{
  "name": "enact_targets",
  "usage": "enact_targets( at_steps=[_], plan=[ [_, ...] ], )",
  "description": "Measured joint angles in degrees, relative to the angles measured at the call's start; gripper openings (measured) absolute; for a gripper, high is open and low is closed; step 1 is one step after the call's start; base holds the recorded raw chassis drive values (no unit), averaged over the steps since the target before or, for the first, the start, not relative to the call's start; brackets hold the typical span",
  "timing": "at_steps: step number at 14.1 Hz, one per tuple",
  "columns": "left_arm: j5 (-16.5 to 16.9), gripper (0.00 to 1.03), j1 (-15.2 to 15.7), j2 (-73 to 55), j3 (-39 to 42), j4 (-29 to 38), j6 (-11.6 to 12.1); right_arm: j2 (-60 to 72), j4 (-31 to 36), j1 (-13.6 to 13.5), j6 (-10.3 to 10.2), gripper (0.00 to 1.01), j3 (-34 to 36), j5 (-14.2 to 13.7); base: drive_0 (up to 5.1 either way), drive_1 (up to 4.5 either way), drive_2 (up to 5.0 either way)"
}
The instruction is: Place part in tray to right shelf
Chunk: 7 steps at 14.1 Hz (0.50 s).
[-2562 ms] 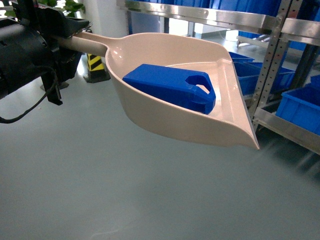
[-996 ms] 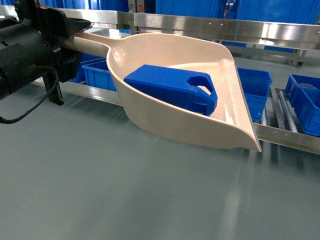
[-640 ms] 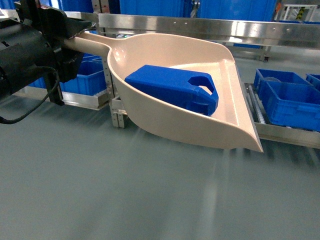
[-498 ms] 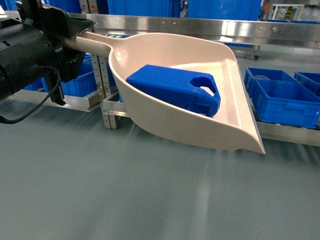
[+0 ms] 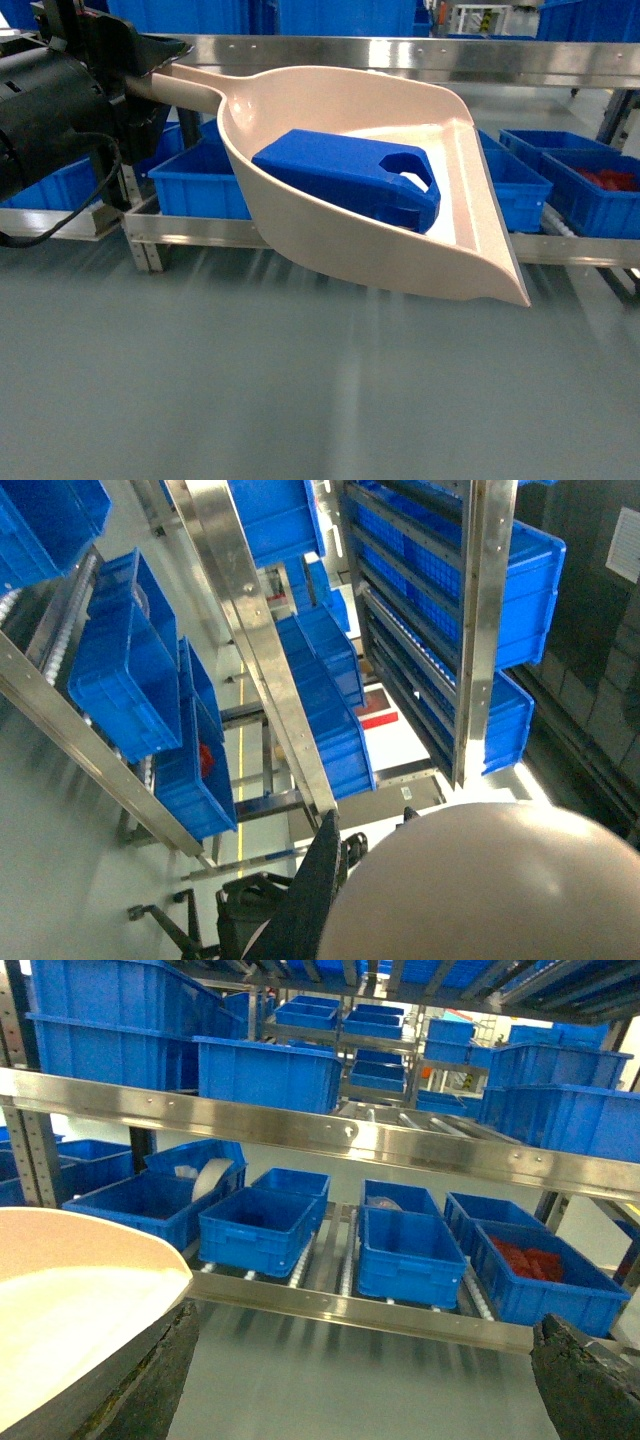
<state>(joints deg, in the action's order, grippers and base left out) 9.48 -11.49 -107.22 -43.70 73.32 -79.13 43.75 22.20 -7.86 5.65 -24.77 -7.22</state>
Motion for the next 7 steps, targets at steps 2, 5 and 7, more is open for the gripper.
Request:
enact_targets(
  at_steps=[2, 5, 7],
  plan=[
    [0.0, 0.13, 0.0, 0.0, 0.0, 0.0, 0.0, 0.0, 0.0, 0.0, 0.0, 0.98, 0.0, 0.0, -1.5, -1.48, -1.5],
    [-0.02, 0.13, 0.0, 0.0, 0.0, 0.0, 0.0, -0.09, 0.02, 0.0, 0.0, 0.98, 0.0, -0.02, -1.5, -1.48, -1.5],
    [0.57, 0.13, -0.48, 0.0, 0.0, 0.09, -0.02, 0.02, -0.09, 0.0, 0.0, 0.98, 0.0, -0.02, -1.5, -1.48, -1.5]
  ],
)
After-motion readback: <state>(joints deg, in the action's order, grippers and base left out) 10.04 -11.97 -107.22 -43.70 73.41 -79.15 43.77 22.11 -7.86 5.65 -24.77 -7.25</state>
